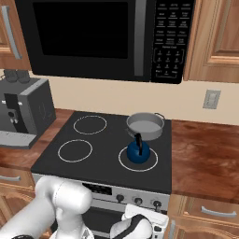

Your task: Pick the kettle from the counter and place it on a stove burner. Then turn the burner on.

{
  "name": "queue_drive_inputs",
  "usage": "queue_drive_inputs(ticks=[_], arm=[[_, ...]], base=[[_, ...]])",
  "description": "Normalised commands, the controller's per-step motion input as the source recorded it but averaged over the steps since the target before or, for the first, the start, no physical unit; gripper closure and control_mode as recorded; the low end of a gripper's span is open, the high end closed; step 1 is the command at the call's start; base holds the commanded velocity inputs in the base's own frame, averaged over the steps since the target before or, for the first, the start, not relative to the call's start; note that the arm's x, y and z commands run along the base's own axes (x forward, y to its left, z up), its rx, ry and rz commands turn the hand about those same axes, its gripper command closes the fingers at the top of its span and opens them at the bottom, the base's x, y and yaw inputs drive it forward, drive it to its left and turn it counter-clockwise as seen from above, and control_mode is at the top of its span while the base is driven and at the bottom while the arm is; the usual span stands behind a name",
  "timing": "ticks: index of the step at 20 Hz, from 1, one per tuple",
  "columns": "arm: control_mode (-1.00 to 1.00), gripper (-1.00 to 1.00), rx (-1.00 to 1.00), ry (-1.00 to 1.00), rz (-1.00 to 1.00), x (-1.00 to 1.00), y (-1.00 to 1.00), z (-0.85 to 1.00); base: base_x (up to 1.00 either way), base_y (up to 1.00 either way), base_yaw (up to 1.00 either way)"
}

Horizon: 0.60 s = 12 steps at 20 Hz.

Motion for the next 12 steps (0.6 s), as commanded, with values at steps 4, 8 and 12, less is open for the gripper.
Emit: queue_drive_inputs(ticks=[4, 8, 12], arm=[[-1.00, -1.00, 0.00, 0.01, 0.00, 0.01, -0.01, -0.03], [-1.00, -1.00, 0.00, 0.01, 0.02, 0.21, -0.12, -0.31], [-1.00, -1.00, -0.02, 0.04, 0.05, 0.24, -0.05, -0.36]], base=[[0.00, 0.00, 0.00], [0.00, 0.00, 0.00], [0.00, 0.00, 0.00]])
